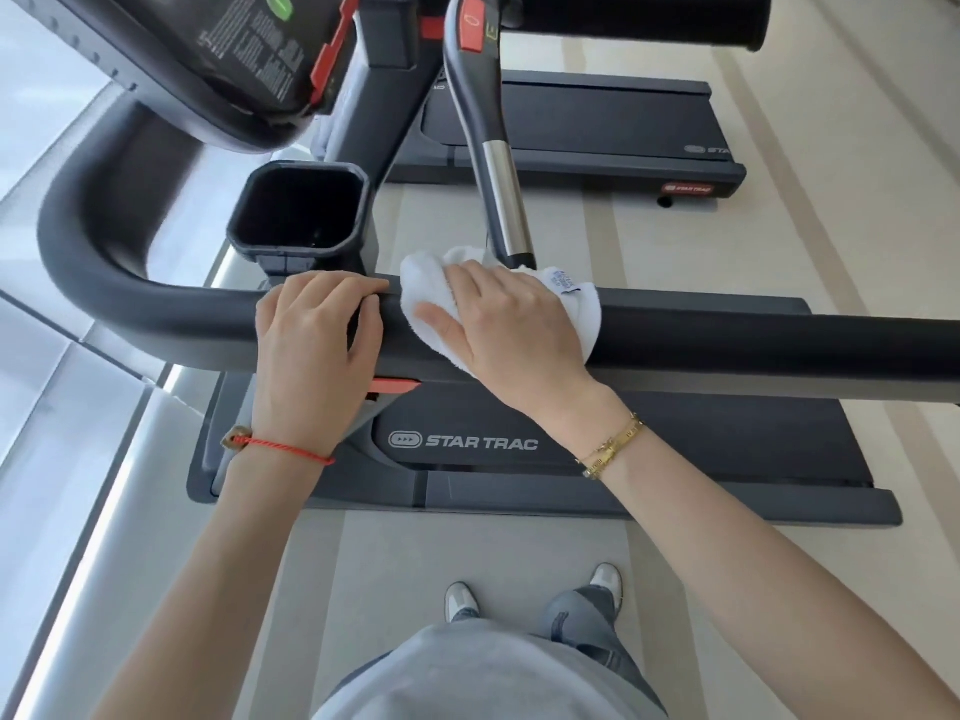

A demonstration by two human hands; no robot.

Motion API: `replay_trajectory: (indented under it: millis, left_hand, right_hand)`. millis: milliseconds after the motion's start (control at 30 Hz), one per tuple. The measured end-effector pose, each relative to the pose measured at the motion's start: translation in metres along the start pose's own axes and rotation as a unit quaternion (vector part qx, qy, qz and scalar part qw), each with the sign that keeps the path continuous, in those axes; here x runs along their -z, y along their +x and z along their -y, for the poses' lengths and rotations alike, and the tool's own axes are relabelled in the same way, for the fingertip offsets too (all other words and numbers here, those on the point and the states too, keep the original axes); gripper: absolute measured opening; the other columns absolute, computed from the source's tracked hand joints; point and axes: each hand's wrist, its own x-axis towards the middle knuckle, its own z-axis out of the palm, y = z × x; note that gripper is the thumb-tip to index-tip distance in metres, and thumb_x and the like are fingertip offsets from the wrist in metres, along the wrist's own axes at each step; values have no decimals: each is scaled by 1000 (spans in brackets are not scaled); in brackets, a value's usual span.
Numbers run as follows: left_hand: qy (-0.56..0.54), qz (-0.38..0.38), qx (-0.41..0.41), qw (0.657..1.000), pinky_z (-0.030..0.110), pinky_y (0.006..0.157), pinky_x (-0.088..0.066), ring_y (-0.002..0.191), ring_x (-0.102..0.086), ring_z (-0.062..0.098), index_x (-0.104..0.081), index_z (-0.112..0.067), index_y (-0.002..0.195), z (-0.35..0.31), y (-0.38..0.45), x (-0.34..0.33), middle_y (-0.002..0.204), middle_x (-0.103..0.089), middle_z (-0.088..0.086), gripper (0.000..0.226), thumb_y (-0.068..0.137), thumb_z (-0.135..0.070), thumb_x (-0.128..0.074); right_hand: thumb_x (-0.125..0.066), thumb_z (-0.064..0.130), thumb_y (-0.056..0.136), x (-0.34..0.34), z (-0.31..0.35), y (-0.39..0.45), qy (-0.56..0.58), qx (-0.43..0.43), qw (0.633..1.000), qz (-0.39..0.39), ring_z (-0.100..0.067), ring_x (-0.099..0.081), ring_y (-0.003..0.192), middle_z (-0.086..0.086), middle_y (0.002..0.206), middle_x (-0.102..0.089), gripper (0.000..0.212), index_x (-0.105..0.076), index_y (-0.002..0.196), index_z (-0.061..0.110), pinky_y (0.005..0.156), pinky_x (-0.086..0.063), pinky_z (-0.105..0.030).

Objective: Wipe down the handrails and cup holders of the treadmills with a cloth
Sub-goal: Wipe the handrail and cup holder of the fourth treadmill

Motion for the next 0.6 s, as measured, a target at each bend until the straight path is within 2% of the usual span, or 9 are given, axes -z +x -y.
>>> replay_trajectory:
  millis: [100, 167, 333, 500, 600]
  left_hand:
    - [-8, 10, -9, 1000, 36, 102, -32, 108, -57, 25, -68, -14, 110, 7, -2, 4, 110, -69, 0, 24, 100, -15, -47]
    - [-9, 14, -9, 1000, 36, 102, -32, 109, -57, 25, -68, -12, 109, 7, -2, 5, 111, -69, 1, 24, 100, -15, -46]
    - [-14, 24, -8, 1000, 36, 103, -31, 110, -57, 25, -68, -14, 112, 5, -2, 6, 112, -68, 1, 24, 100, -16, -47]
    - [-7, 18, -1, 1000, 37, 106, -31, 112, -55, 25, -68, -15, 115, 0, -3, 4, 114, -68, 1, 24, 99, -18, -49]
    - [-8, 12, 7, 1000, 37, 106, -30, 113, -55, 26, -68, -14, 115, -2, -4, 3, 113, -68, 2, 24, 99, -20, -50]
  right_hand:
    - [-25, 52, 100, -1, 16, 15, 17, 13, 999, 46, -23, -64, 78, -2, 93, -68, 57, -62, 109, 9, 67, -47, -34]
    - [-24, 53, 99, -1, 16, 16, 32, 9, 998, 48, -22, -65, 79, -1, 97, -69, 59, -61, 113, 10, 66, -47, -34]
    - [-25, 56, 99, 4, 14, 10, 31, 0, 999, 45, -22, -65, 78, -1, 96, -70, 62, -62, 118, 10, 67, -50, -33]
    - [-37, 57, 98, 12, -12, -14, 61, -21, 997, 33, -21, -63, 88, 2, 99, -69, 53, -63, 113, 14, 81, -49, -35]
    - [-36, 58, 98, 18, -29, -25, 52, -51, 997, 37, -20, -63, 90, 3, 100, -69, 52, -64, 112, 17, 82, -47, -35]
